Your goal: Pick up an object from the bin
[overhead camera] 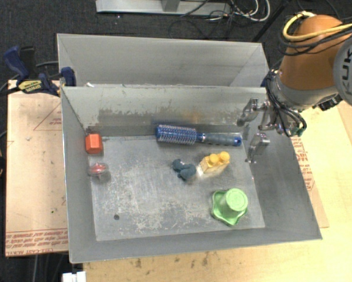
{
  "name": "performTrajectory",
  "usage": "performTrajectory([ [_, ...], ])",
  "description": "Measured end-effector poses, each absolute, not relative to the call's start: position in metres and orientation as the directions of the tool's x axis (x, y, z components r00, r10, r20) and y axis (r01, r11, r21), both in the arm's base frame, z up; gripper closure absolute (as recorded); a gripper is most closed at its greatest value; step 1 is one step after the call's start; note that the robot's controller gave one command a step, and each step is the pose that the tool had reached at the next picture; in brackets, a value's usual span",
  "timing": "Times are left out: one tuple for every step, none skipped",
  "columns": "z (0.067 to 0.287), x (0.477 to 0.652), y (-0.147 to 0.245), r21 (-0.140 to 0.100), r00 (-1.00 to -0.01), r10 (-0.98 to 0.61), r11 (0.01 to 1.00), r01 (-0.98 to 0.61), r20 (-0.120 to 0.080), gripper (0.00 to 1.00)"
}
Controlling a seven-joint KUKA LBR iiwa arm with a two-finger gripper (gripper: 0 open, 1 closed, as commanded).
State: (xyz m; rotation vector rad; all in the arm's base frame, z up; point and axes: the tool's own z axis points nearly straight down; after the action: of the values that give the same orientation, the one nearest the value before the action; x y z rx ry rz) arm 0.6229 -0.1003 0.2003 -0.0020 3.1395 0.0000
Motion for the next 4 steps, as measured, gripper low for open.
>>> performTrajectory([
  [0.114, 0.651, -0.083, 0.003, -0.995, 0.097, 0.995, 0.097, 0.004, 0.00],
  [0.104, 0.657, -0.072, -0.001, -0.993, 0.120, 0.993, 0.120, -0.015, 0.00],
  [0.092, 0.636, -0.050, 0.001, -0.995, -0.098, 0.995, -0.098, -0.003, 0.00],
  [0.096, 0.640, -0.051, -0.002, -0.995, -0.098, 0.995, -0.098, -0.013, 1.00],
])
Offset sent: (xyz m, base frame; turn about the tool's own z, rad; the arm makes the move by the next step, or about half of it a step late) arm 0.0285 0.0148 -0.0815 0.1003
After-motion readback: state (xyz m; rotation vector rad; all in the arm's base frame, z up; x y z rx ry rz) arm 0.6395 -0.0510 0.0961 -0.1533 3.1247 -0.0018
